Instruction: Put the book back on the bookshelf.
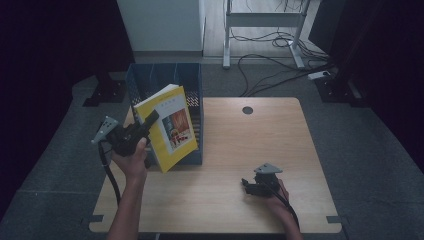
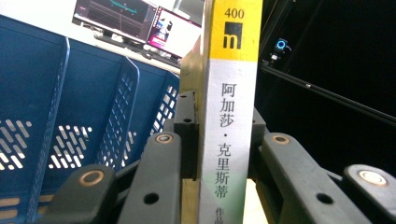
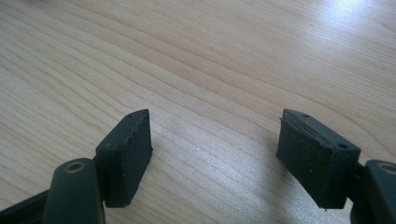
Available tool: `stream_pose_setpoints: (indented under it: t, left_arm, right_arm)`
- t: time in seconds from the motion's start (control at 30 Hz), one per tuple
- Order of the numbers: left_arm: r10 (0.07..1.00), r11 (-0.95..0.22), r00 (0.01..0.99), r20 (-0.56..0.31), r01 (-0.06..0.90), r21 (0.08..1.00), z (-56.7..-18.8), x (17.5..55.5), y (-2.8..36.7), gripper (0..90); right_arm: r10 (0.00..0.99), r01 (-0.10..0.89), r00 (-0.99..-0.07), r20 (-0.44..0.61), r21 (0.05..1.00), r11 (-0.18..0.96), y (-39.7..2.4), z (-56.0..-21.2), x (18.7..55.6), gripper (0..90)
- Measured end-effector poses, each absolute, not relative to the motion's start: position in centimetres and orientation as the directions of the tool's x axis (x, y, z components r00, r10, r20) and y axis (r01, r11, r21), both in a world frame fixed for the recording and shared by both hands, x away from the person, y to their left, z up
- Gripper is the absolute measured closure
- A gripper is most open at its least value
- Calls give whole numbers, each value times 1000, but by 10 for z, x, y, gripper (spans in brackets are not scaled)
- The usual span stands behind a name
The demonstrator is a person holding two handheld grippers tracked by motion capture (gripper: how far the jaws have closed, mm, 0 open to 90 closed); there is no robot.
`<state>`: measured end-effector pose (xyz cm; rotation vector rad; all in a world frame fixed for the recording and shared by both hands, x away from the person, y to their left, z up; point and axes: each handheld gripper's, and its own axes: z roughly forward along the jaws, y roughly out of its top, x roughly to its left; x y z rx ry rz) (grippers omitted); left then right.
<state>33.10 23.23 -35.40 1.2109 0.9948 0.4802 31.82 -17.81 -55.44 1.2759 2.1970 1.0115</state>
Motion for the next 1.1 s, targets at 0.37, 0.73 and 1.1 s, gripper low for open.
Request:
stream_pose_setpoints:
  t: [0.37, 0.73, 1.1]
  left_arm:
    - [787, 324, 495, -369, 179, 929, -350, 341, 231, 756]
    - [801, 313, 481, -357, 173, 934, -346, 352, 226, 755]
    - [817, 315, 446, -365, 184, 931, -351, 365, 224, 755]
  right_arm:
    - [866, 573, -501, 13, 755, 320, -178, -554, 318, 255]
    - [867, 573, -498, 13, 755, 318, -178, -554, 318, 255]
    - [868, 574, -497, 13, 755, 318, -178, -554, 318, 255]
